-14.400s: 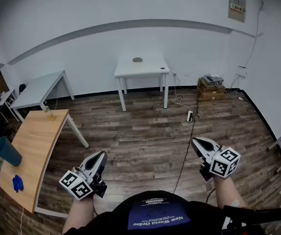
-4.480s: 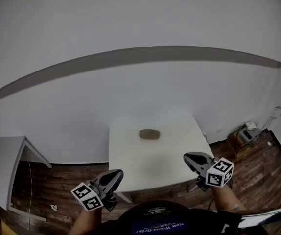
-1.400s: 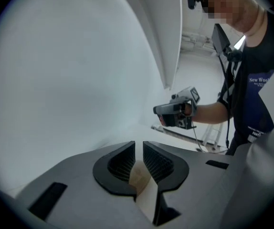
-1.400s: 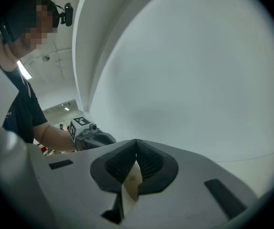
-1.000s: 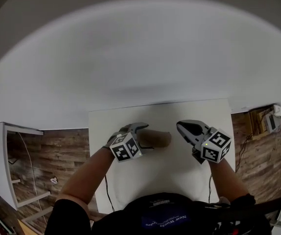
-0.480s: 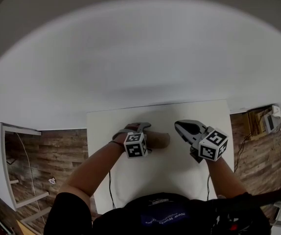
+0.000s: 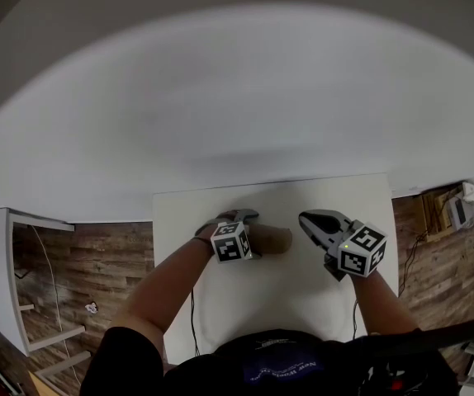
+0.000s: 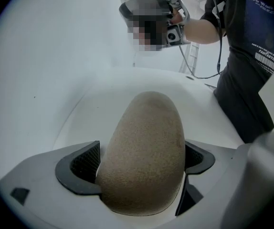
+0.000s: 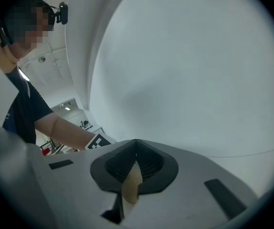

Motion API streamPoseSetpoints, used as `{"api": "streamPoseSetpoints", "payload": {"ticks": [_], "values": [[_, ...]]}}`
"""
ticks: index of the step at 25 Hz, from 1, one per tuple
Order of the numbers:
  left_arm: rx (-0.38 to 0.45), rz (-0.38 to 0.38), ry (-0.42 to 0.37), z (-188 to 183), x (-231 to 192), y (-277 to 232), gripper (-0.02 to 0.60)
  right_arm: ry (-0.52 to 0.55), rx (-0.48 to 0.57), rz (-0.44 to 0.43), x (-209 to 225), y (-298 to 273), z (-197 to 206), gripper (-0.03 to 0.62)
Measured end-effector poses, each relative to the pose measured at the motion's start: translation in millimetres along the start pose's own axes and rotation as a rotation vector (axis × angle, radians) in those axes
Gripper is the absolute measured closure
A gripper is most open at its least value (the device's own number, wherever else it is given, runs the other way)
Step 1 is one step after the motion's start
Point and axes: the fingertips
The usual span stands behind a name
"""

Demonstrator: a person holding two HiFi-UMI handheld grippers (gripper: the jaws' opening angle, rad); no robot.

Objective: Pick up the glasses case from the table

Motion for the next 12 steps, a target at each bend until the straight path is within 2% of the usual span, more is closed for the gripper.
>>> {"api": "streamPoseSetpoints", "payload": {"ticks": [3, 6, 12], "values": [[0.003, -0.012, 0.009, -1.7, -2.6, 1.2, 0.078, 0.004, 0.000, -0.001, 0.2, 1.2, -2.8, 0.594], [0.010, -0.007, 0.055, -1.5, 1.5, 4.6, 0.089, 0.009, 0.000, 0.004, -5.4, 3.3, -4.5, 0.594], [0.097, -0.026, 0.156, -5.1, 10.8, 26.7, 0.098, 0.010, -0.006, 0.024, -14.1, 6.9, -6.1, 0.594]]}}
Point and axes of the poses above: the fingertips, and each gripper's own axes: y backward along the fingers, x to its right, z out of its underside, and after that the axes turned 14 degrees about -x, right-handed
